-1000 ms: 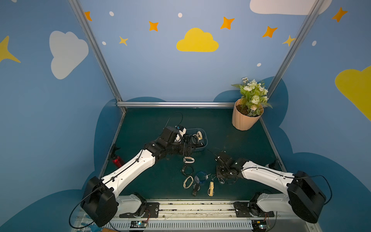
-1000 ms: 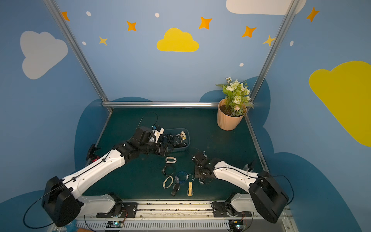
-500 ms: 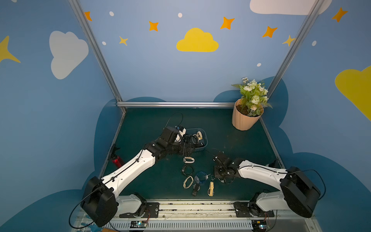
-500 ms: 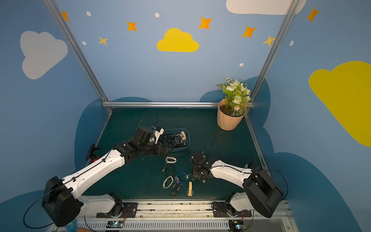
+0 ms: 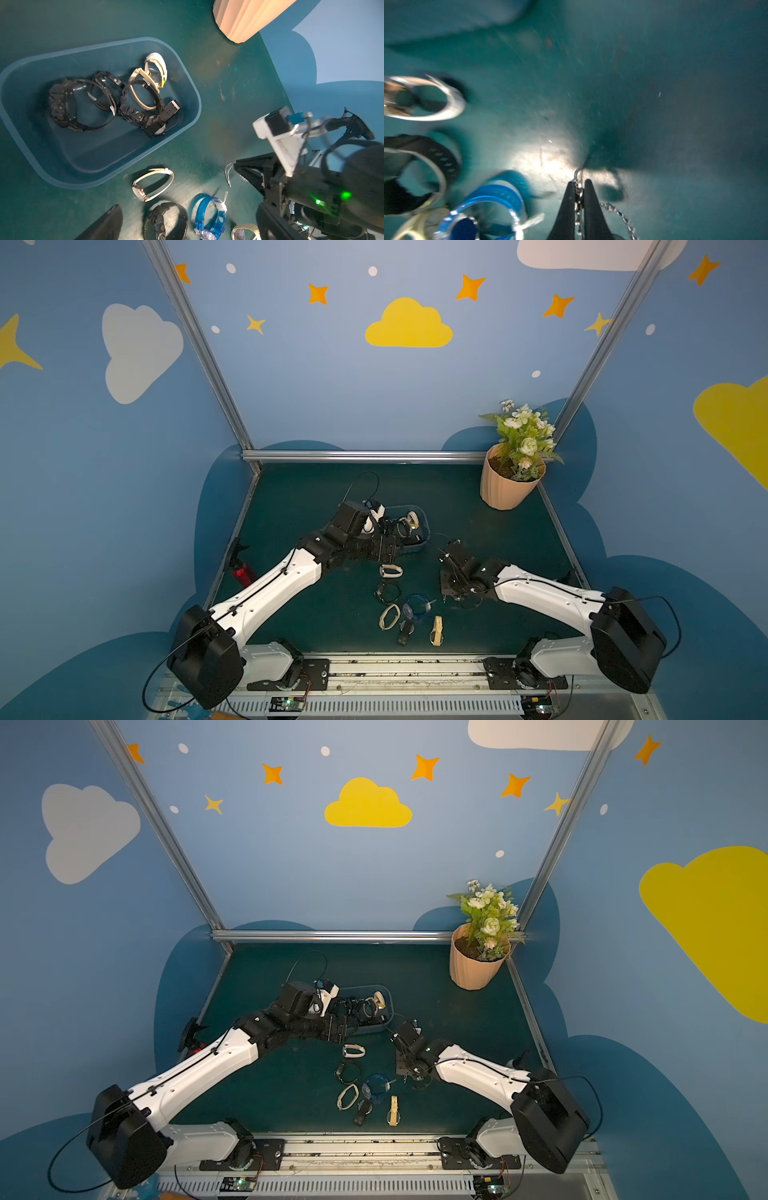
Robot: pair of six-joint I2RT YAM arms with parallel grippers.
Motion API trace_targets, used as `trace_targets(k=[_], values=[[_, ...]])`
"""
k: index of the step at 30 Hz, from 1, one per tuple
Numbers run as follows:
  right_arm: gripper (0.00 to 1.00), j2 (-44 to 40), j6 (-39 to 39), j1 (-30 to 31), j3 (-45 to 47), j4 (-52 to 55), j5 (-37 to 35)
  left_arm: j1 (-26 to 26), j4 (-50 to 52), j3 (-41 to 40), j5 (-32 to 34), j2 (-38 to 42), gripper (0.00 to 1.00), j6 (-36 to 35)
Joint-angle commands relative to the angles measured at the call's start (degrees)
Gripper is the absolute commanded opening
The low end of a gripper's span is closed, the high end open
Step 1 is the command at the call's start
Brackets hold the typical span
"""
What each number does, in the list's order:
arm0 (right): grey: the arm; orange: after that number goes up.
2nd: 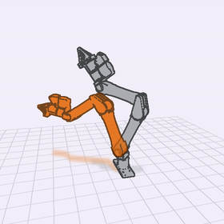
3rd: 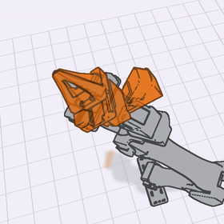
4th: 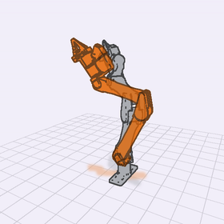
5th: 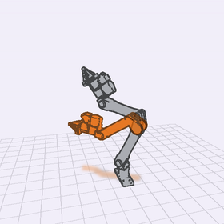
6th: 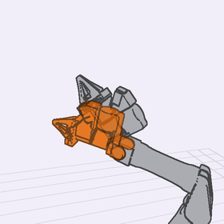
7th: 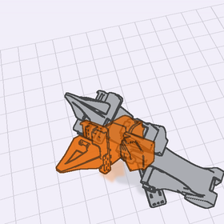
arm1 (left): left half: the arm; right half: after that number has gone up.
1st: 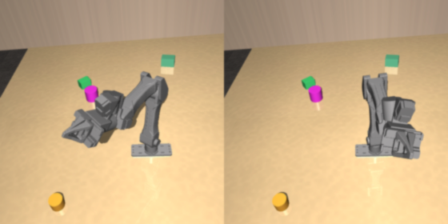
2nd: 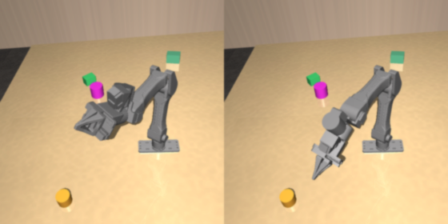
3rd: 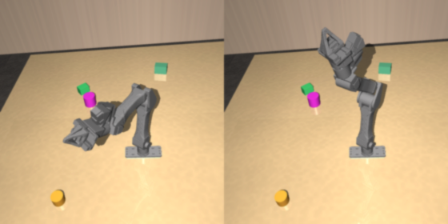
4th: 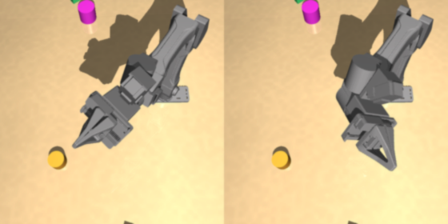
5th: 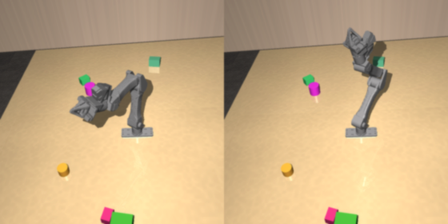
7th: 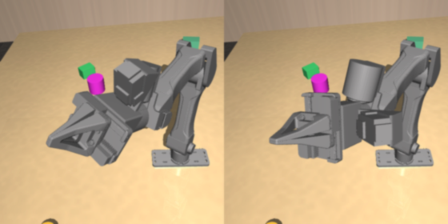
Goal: Put the watch into the storage box
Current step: Pick up the watch at the center of the board, then place the watch in the storage box.
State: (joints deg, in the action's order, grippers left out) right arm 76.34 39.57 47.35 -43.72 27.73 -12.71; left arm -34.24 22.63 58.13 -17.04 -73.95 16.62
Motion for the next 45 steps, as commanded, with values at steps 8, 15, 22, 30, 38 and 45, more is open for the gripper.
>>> trace_targets(k=[8, 15, 22, 30, 38, 45], values=[[0.00, -2.3, -9.8, -1.2, -9.5, -3.9, -7.1, -0.1, 1.8, 1.7, 2.0, 0.5, 1.00, -1.2], [0.00, 1.4, -15.6, -3.4, -16.2, -9.1, -6.1, 0.0, 1.9, 1.4, 2.8, 1.5, 1.00, -1.3], [0.00, 6.8, -18.3, -5.8, -21.5, -10.9, -4.3, -0.2, 2.2, 1.1, 4.5, 2.4, 1.00, -1.5], [0.00, 14.1, -20.3, -6.7, -26.5, -13.7, -1.3, -0.2, 2.8, 1.0, 6.4, 2.7, 1.00, -1.5], [0.00, 21.3, -21.9, -7.0, -30.6, -15.6, 1.0, -0.2, 3.3, 1.3, 7.2, 2.5, 1.00, -1.6], [0.00, 28.1, -22.5, -7.4, -32.7, -18.0, 3.5, -0.2, 3.7, 1.7, 7.2, 2.0, 1.00, -1.7]])
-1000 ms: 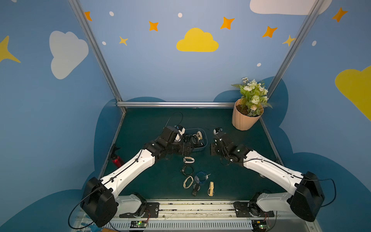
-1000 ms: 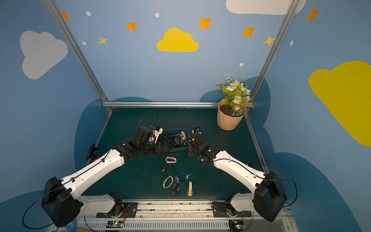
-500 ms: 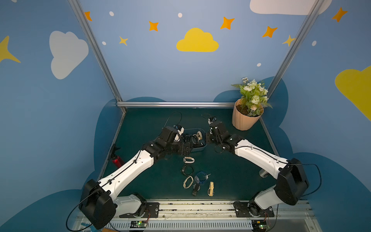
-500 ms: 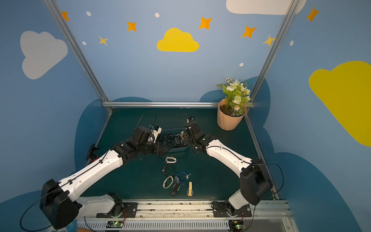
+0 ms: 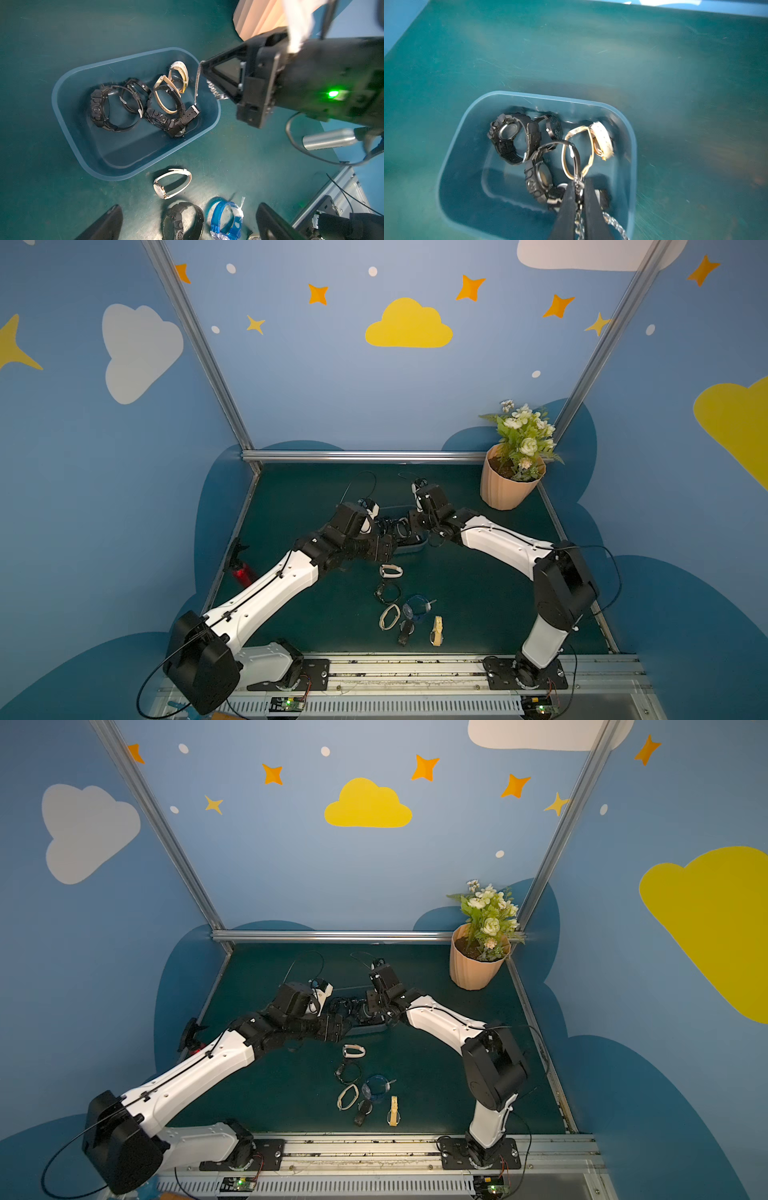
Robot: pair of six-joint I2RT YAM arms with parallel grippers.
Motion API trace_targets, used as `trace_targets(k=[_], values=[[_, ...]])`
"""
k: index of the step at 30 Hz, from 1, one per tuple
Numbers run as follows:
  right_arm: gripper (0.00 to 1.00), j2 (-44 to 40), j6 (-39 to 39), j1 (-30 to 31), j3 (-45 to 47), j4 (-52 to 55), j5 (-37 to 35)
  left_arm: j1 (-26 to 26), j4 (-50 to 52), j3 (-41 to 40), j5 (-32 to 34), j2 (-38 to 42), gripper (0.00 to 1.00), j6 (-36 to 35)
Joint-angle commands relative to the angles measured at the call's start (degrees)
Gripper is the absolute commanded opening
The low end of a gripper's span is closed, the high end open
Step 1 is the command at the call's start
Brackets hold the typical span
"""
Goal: Put the watch into the storage box
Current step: Place the watch in the storage box, then pick up the watch at the center of the board.
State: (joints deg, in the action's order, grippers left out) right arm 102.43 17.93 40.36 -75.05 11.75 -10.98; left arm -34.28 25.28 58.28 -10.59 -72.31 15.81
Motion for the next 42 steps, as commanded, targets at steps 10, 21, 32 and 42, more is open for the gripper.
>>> trace_targets(k=[10, 21, 32, 42], values=[[0.00, 8.3, 0.0, -1.0, -2.4, -3.4, 4.8, -0.1, 1.4, 1.7, 1.4, -0.2, 1.00, -1.1], [0.54, 0.9, 0.0, -1.2, -1.9, -1.1, 4.4, 0.0, 1.4, 1.8, 2.4, -0.4, 1.00, -0.7], [0.83, -18.3, 3.0, -1.4, 16.3, -4.1, 0.2, -0.3, 2.2, 1.9, 2.8, -0.3, 1.00, 0.6], [0.83, -26.8, 4.6, -1.5, 24.7, -3.8, -4.2, -2.2, 3.3, 4.5, 1.4, -6.1, 0.93, 5.4]])
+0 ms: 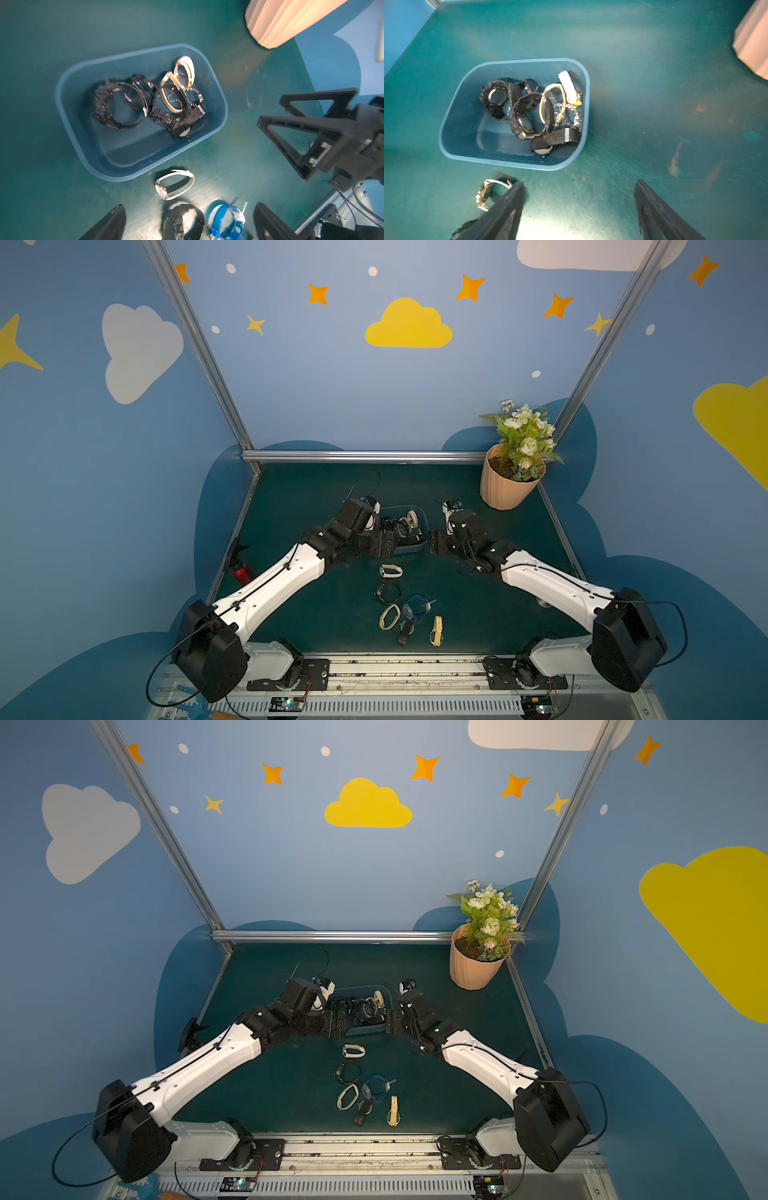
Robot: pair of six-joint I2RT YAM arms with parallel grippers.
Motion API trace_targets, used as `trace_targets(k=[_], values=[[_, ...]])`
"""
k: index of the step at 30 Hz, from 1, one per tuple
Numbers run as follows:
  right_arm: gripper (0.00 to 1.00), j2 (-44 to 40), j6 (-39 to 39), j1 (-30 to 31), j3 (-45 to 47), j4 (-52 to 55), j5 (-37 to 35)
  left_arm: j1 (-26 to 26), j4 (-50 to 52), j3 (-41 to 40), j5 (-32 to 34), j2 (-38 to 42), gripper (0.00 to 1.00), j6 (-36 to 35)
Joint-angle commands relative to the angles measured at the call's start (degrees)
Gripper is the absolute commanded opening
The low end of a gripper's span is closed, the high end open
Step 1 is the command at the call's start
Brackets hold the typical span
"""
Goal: Put the watch into the storage box
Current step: Pick up the watch at the center of the board.
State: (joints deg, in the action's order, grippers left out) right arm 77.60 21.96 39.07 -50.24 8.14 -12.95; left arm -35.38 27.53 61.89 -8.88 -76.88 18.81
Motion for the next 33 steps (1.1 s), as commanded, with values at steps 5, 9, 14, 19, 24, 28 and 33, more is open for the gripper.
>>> trace_targets(k=[5, 9, 14, 19, 24, 28, 33], values=[[0.83, -1.7, 0.5, -0.3, -0.1, -0.9, -2.7, -6.1, 2.1, 3.0, 3.6, -7.4, 0.80, 5.2], [0.83, -1.4, 0.3, -0.4, -0.4, -0.2, -2.3, -9.4, 3.9, 5.7, 4.8, -12.5, 0.63, 6.4], [0.83, -2.1, 0.9, -0.3, 0.8, -0.3, -2.7, -10.6, 4.6, 7.1, 5.4, -18.2, 0.52, 7.6], [0.83, -4.3, 1.1, -0.3, 2.5, -0.1, -3.6, -10.6, 5.5, 8.8, 6.8, -22.6, 0.45, 7.6], [0.83, -5.9, 1.8, -0.5, 3.4, 1.3, -4.1, -10.7, 5.4, 10.9, 6.4, -26.1, 0.40, 7.6], [0.83, -7.9, 2.3, -0.5, 5.1, 1.5, -4.5, -10.6, 5.2, 11.9, 6.2, -28.6, 0.34, 8.0], [0.83, -9.1, 3.3, -0.7, 6.1, 2.4, -4.5, -10.5, 6.2, 13.2, 5.5, -31.5, 0.32, 8.3]])
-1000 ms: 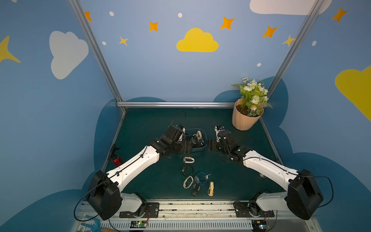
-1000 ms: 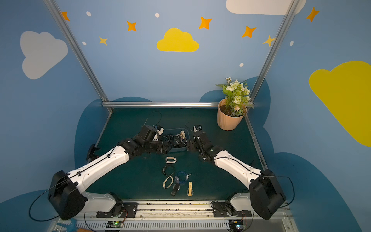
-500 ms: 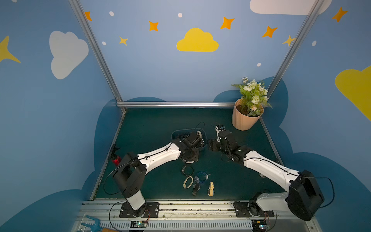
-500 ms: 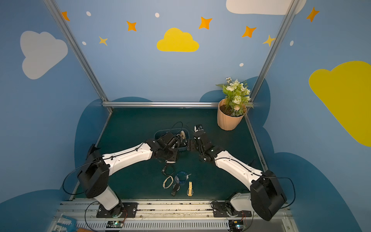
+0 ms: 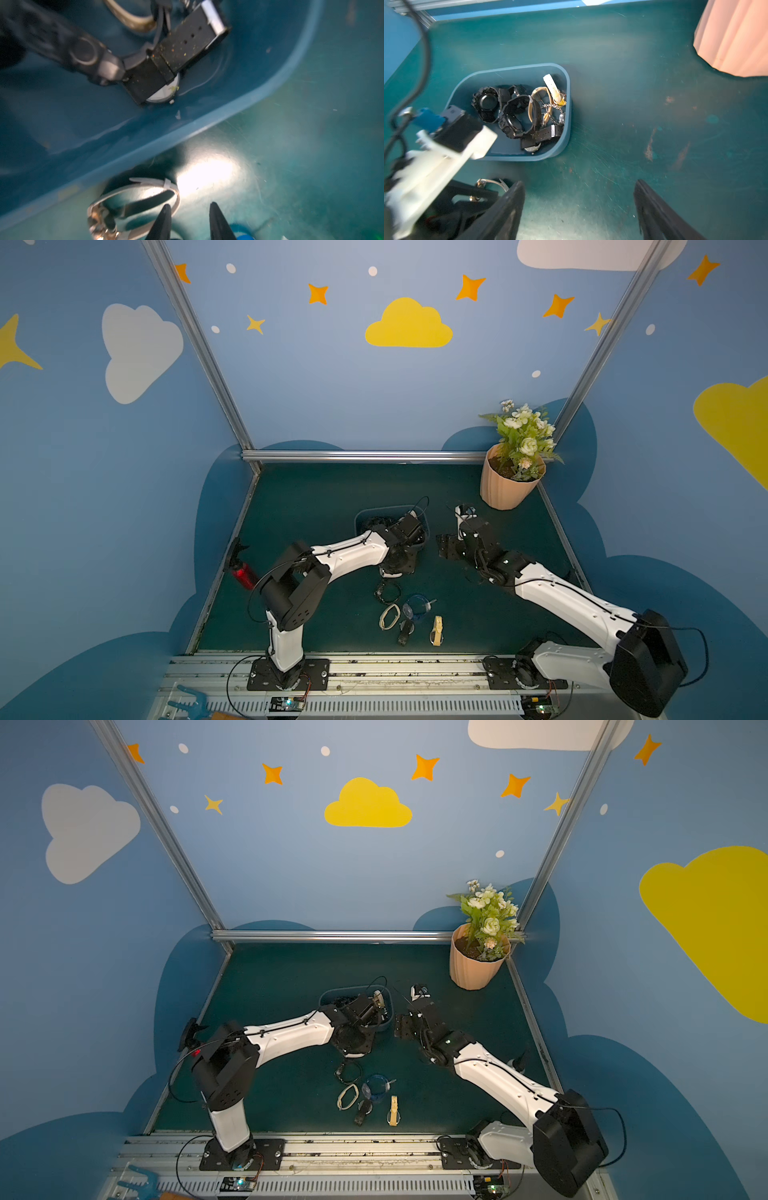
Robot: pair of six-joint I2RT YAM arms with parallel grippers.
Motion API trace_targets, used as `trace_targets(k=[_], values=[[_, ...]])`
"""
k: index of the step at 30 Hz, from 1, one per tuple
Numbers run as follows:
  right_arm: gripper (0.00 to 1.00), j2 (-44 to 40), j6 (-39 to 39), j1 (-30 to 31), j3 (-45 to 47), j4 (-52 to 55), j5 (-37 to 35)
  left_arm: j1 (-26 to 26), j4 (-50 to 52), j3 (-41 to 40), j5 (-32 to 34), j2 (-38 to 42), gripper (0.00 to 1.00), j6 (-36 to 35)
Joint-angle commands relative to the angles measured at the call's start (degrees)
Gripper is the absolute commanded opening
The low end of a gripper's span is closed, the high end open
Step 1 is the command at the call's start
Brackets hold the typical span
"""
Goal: Put the watch into the storage box
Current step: Pick up the watch at the center of the board.
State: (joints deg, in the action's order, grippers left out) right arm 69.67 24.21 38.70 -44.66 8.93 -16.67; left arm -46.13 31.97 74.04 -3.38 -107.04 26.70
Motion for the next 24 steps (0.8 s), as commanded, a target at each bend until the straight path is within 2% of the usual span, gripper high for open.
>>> trace_targets(k=[1, 14, 24], values=[[0.83, -1.3, 1.2, -0.3, 0.6, 1.8, -0.7, 0.2, 1.8, 1.1, -0.1, -1.7, 0.31, 0.4], [0.83, -0.6, 2.0, -0.6, 1.3, 0.7, -1.0, 0.7, 3.4, 1.8, 0.7, -6.1, 0.28, 0.8], [0.83, 0.0, 2.1, -0.8, 0.9, 0.5, -0.5, 1.8, 3.3, 1.0, 1.6, -6.0, 0.04, 1.3]])
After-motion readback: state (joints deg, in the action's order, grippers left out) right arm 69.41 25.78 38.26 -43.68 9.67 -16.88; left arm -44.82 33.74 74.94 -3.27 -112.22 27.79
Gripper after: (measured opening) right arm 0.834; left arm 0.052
